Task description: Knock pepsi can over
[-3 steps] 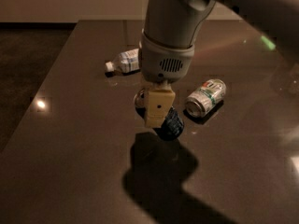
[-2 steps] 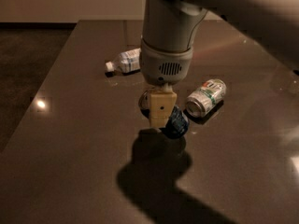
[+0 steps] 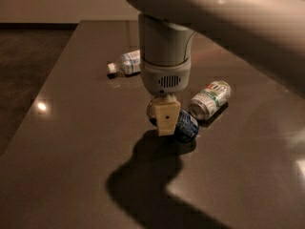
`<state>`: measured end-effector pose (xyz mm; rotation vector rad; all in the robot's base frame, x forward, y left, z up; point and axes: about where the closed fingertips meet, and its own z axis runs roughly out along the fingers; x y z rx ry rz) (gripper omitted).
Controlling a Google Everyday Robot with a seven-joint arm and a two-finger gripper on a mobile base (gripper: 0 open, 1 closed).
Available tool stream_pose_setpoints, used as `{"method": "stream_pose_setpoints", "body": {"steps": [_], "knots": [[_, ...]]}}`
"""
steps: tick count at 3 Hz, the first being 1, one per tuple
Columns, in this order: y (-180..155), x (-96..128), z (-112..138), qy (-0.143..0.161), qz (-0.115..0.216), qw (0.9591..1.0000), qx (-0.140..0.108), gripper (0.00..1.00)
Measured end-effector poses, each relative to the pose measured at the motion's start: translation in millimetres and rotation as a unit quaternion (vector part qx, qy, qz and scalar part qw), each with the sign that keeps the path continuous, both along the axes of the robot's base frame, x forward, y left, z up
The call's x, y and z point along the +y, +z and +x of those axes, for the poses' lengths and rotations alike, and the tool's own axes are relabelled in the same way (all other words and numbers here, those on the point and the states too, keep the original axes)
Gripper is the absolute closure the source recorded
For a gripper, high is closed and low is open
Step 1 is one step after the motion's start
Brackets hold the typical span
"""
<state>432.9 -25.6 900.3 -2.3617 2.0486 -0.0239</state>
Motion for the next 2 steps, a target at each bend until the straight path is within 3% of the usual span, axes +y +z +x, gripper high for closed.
{"method": "stream_pose_setpoints", "body": {"steps": [2], "knots": [[-6.6,0.8,0.8,0.011,-0.029,0.9995,-0.012,0.41]]}}
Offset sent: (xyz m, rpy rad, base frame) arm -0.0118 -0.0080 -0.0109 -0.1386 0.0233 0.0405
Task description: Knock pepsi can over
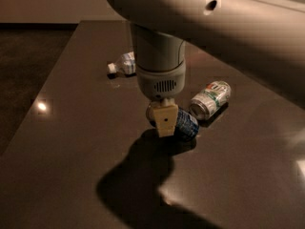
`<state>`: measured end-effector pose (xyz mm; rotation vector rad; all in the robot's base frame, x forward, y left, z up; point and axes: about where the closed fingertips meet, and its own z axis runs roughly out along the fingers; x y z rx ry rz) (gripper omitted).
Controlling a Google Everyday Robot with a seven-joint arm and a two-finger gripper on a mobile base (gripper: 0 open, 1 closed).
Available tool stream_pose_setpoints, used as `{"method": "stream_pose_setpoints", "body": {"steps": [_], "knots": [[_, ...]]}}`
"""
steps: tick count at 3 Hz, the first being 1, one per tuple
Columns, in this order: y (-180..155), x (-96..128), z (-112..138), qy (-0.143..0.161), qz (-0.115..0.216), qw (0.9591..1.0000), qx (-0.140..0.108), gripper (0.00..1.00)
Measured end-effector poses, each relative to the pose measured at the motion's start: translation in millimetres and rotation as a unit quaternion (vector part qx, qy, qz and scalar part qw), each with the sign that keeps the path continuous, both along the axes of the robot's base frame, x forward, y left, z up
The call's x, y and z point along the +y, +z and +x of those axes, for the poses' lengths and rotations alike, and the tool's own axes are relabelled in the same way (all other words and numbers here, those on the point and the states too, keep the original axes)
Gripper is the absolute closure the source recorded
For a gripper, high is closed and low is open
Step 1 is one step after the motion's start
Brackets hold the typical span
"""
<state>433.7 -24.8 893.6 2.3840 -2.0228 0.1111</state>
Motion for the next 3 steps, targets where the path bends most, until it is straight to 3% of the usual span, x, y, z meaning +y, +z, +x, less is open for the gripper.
{"method": "stream_pose_setpoints", "body": {"steps": [2,3], "knots": [[5.0,10.2,-2.3,0.009,0.036,0.9992,-0.013,0.00],[5.0,10.2,-2.3,0.009,0.036,0.9992,-0.013,0.00]]}}
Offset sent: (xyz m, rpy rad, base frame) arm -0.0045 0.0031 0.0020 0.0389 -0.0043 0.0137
